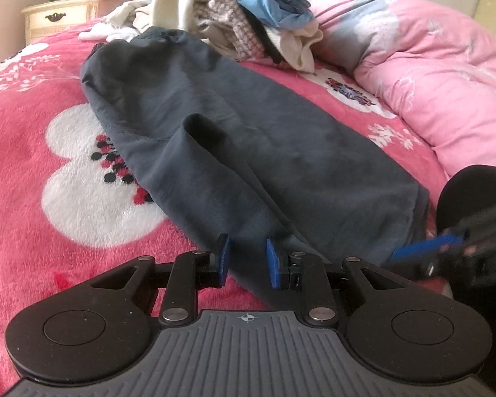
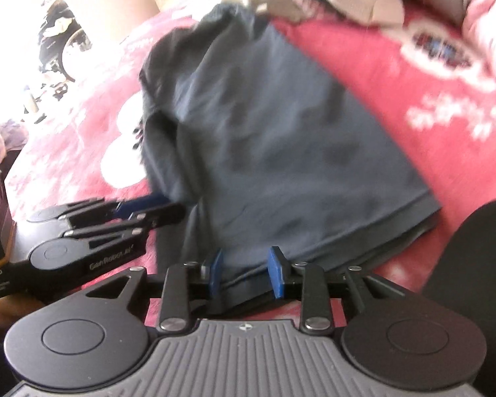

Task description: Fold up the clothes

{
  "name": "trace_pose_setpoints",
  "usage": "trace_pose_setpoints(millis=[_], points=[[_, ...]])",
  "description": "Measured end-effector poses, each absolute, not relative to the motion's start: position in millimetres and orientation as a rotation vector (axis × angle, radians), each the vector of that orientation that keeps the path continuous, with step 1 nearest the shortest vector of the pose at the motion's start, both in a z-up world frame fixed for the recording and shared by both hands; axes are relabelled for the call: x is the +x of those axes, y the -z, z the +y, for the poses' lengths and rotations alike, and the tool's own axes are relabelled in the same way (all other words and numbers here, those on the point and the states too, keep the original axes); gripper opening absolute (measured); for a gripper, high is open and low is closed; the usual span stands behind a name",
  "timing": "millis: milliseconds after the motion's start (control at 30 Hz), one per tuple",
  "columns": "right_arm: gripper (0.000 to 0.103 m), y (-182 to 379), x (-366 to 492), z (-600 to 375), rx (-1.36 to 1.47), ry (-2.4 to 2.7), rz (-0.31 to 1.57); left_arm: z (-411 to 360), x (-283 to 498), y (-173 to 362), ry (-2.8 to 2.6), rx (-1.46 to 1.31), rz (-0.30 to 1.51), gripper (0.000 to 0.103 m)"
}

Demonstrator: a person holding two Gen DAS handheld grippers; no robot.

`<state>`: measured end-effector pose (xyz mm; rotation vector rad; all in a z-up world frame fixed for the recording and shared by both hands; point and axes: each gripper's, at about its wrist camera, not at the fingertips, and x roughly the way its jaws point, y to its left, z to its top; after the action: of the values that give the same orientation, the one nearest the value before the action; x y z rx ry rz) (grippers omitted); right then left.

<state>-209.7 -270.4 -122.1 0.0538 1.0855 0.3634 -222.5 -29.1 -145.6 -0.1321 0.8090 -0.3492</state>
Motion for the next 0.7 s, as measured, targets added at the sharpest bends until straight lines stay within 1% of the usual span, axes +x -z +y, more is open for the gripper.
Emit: trace_pose_setpoints(millis=[133,233,300,433,567,700], points=[[0.032,102.6,-218.3,-255.6,-0.041,-0.458,0.966,-29.0,-222.7,145.6,0.350,-0.134,0.809,0.023],[0.032,102.3,-228.9,-232.0,-0.156,-0.583,0.920,-29.2,-222.5,145.9,0.353,-0.132,0.808,0.023],[0.026,113.0,-233.9,-217.8,-0.225,-0.648,0.944,-29.2,-221.4,145.9,0.355,-0.131,0.810,0.023],[0.026,148.5,-233.9,-205.3,-0.351,-0.671,1.027,-29.2,-220.0,145.8,0.355,-0.133,0.813,0.023],[0.022,160.1,-221.2,-211.0,-0.308,-0.658,1.069,-27.2,-219.7,144.9,0.355,-0.145,0.814,0.023],[0.022,160.5,-212.9,-218.4,-0.255,-0.653,1.096,-17.7,-225.3,138.2,0.350,-0.168,0.820,0.024]])
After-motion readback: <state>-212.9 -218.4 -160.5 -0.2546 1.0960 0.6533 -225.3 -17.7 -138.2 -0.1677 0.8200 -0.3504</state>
